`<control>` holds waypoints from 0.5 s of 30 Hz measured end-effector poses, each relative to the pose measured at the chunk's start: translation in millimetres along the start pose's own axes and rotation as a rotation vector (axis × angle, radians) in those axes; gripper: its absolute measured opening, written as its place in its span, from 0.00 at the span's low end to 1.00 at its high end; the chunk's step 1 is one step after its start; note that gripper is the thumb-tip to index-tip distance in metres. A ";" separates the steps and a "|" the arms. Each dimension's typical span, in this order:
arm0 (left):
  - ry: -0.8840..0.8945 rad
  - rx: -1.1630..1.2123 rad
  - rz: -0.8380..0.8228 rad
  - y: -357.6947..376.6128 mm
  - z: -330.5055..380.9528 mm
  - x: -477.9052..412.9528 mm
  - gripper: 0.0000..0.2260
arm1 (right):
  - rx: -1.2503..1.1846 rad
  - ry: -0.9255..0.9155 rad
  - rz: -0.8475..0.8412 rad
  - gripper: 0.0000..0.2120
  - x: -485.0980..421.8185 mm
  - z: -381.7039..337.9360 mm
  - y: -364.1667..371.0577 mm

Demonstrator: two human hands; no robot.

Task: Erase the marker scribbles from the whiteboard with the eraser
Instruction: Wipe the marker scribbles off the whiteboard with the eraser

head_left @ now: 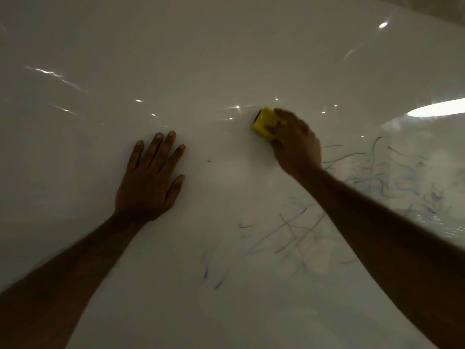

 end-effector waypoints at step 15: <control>-0.001 0.046 0.006 -4.9 0.4 0.5 0.26 | -0.174 -0.718 -0.053 0.21 242.3 -147.2 43.0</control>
Point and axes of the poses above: each hand's wrist, its own x-axis away from the middle knuckle, its own y-axis out of the palm, z = x × y, the point moved 9 cm from there along -x, towards the middle knuckle, and after that the axes turned 14 degrees about x, right-handed, at the moved point
